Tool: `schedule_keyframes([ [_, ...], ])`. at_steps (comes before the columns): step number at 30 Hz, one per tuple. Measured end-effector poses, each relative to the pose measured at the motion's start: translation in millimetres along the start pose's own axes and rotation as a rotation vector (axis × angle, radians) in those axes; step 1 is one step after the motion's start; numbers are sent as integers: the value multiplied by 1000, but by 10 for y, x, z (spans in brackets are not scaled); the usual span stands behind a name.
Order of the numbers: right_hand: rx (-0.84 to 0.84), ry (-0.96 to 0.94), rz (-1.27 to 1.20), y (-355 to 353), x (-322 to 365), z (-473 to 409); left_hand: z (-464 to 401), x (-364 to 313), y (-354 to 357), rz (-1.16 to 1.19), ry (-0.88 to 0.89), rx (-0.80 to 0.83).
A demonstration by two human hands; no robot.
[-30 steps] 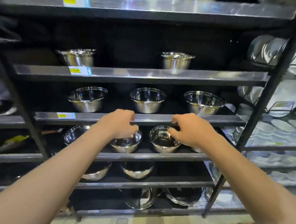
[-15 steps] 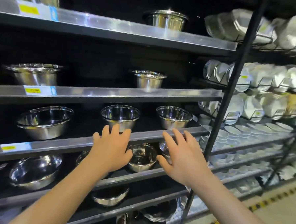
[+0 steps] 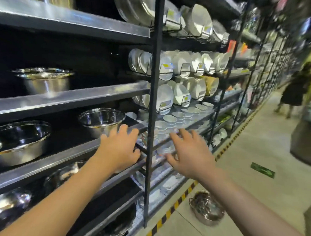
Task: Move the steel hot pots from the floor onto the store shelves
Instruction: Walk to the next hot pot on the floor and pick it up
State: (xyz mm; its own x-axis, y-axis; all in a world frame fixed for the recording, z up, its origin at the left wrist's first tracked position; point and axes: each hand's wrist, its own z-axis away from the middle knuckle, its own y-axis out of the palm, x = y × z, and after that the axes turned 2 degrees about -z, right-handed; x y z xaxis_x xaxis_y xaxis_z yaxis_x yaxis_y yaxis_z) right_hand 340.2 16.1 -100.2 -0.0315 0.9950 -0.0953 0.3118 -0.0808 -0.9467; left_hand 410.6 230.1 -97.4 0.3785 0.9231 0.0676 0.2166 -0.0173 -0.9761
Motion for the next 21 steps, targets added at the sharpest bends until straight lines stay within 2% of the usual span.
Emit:
schedule_keyframes([
  [6, -11, 213, 62, -9, -1290, 187, -833, -1137, 46, 24, 211, -25],
  [12, 31, 400, 93, 193, -2164, 321, -1510, -2123, 231, 99, 400, 4],
  [21, 111, 638, 151, 648, -3018, -132, -2871, -2901, 691, 125, 587, 19],
])
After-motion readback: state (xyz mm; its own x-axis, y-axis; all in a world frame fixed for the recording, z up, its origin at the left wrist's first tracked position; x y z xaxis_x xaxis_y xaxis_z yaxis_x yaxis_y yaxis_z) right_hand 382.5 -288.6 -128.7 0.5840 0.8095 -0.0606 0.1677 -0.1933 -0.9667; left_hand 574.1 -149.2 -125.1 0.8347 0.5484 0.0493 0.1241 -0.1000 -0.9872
